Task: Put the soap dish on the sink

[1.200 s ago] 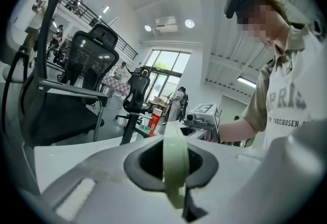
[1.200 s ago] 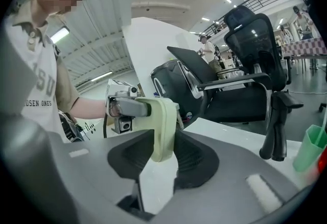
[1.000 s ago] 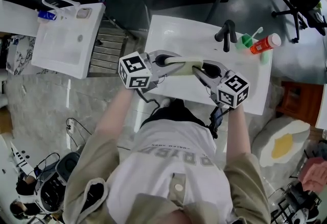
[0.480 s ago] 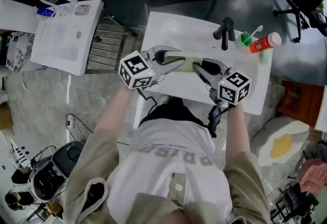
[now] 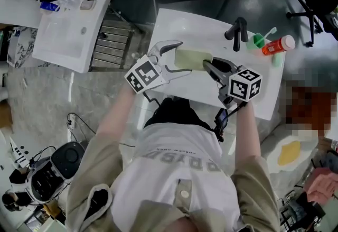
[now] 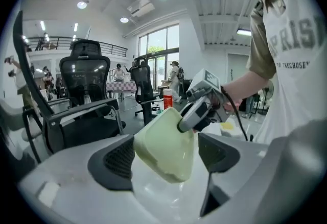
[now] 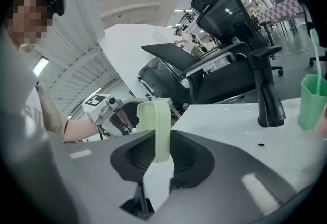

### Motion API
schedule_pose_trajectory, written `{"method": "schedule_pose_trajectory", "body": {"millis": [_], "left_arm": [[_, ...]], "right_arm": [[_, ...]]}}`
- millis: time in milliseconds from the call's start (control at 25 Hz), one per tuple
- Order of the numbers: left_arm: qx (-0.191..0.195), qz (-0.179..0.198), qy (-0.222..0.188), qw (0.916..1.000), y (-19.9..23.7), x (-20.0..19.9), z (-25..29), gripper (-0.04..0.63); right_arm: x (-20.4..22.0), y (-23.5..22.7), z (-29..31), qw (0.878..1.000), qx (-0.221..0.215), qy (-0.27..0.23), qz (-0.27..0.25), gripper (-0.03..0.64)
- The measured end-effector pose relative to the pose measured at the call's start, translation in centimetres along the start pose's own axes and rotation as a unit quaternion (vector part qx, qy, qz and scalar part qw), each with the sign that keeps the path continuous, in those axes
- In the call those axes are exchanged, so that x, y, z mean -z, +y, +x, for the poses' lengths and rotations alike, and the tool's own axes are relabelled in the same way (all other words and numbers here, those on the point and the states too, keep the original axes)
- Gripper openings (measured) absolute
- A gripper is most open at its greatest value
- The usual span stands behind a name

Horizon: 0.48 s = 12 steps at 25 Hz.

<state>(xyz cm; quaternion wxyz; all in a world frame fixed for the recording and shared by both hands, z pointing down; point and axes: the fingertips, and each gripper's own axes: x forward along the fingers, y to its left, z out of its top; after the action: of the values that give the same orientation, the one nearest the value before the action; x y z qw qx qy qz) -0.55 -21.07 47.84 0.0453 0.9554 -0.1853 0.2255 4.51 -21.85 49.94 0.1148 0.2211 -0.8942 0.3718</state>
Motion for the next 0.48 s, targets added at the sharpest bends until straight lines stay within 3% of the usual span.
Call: {"method": "schedule_pose_trajectory", "body": {"millis": [160, 480], "left_arm": [[-0.028, 0.062, 0.047, 0.9966, 0.5, 2.1, -0.3, 0.400], [-0.038, 0.123, 0.088, 0.9878, 1.6, 4.2, -0.3, 0.402]], "right_arm": [[0.3, -0.2, 0.7, 1.000, 0.003, 0.006, 0.022, 0.072], [0.5, -0.7, 1.9, 0.997, 0.027, -0.001, 0.069, 0.072]]}}
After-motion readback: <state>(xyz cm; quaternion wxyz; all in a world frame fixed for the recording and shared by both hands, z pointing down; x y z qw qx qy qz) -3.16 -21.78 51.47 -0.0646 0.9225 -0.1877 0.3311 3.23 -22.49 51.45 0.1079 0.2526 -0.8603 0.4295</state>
